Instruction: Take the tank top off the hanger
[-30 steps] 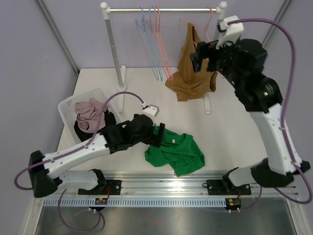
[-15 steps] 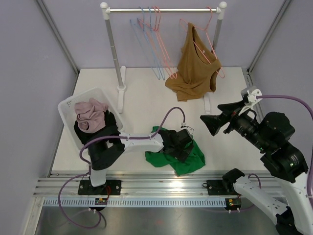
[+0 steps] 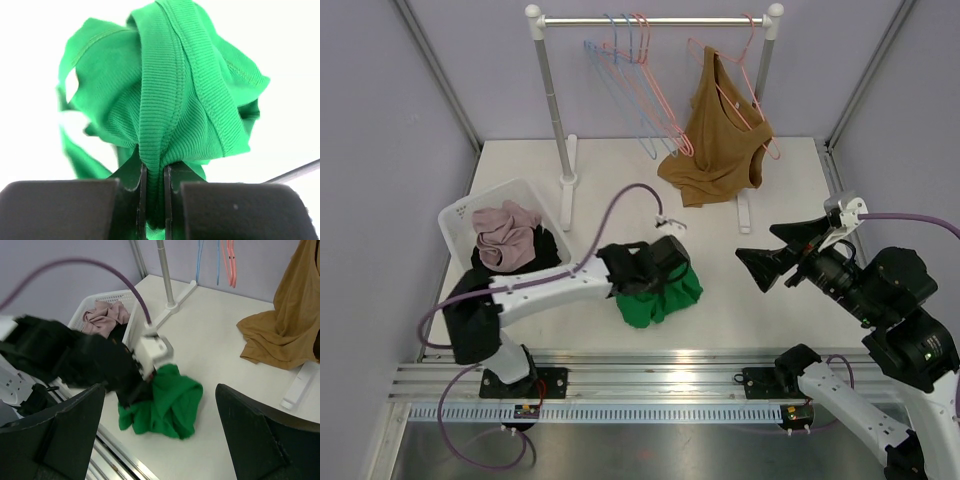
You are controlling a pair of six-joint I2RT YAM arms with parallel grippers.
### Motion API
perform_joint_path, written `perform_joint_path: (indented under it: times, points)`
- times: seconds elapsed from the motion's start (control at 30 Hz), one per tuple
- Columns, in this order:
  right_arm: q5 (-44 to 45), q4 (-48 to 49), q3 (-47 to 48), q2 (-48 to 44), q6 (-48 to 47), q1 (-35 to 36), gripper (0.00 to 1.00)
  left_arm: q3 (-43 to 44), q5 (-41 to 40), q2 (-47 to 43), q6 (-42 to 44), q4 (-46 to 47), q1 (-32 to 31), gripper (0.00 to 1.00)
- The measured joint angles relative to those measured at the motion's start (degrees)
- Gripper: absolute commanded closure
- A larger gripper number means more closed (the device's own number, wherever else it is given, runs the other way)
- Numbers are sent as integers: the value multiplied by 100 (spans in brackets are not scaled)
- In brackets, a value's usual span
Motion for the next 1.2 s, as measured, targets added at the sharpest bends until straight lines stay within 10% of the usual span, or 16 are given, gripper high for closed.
perform_joint_path:
  times: [0.53, 0.8, 1.2]
  points:
    - [9, 173, -72, 101, 0, 0, 0, 1438, -616, -2529, 640, -1827, 4100, 100]
    - [-101, 629, -225, 575, 26, 0, 1, 1589, 798, -1078, 1060, -1674, 6688, 100]
    - [922, 664, 365, 2039, 387, 0, 1, 1246, 1351, 1255, 756, -1307, 7980, 100]
